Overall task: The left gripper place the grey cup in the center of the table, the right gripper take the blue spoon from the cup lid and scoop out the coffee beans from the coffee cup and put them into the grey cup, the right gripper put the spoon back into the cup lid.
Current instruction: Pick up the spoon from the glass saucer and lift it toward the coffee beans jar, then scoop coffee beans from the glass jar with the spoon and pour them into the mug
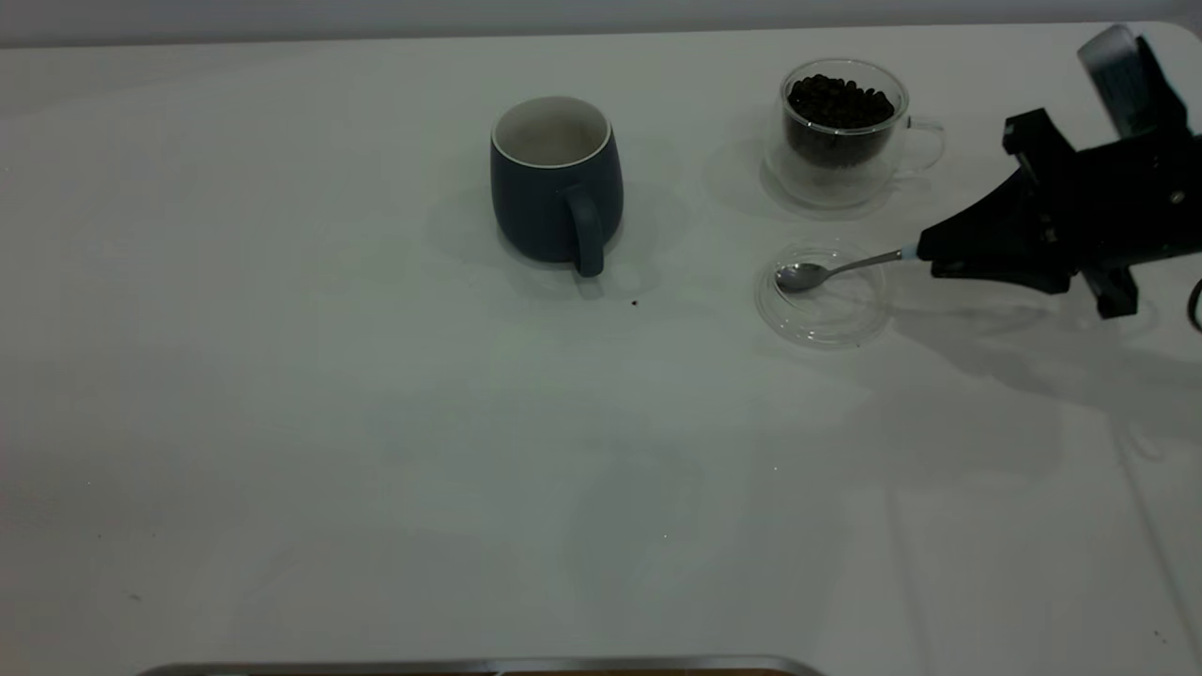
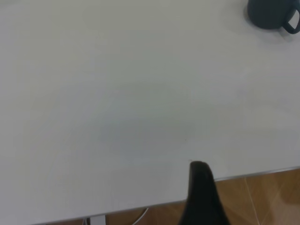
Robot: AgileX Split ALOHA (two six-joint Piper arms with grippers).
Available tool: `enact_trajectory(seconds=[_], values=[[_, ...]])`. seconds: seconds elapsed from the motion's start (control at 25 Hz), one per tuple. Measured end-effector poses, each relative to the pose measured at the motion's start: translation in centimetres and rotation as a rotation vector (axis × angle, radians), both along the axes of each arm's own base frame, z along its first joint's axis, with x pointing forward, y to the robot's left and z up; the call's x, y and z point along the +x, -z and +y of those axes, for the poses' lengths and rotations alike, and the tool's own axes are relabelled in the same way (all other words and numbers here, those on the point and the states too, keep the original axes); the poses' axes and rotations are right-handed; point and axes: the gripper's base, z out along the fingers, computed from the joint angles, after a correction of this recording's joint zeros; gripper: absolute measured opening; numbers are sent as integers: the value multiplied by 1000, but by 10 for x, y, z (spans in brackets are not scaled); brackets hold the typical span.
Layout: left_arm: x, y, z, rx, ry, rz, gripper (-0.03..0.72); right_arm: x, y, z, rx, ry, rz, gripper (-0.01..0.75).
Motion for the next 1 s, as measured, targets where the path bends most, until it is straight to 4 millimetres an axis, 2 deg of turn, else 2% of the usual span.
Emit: enact_trajectory(seconds=[0.32,0.56,0.8,1.0], values=[[0,0,0,0,0,0,588,-7,-52,-1,-55,-37,-70,102],[0,0,0,0,0,0,588,3,-91,-3,-89,-33,-233,102],[0,0,0,0,0,0,588,35,-106,-11,-194,-42,-383,102],[0,0,0,0,0,0,588,54,-102,-17,-284,-55,-405,102]])
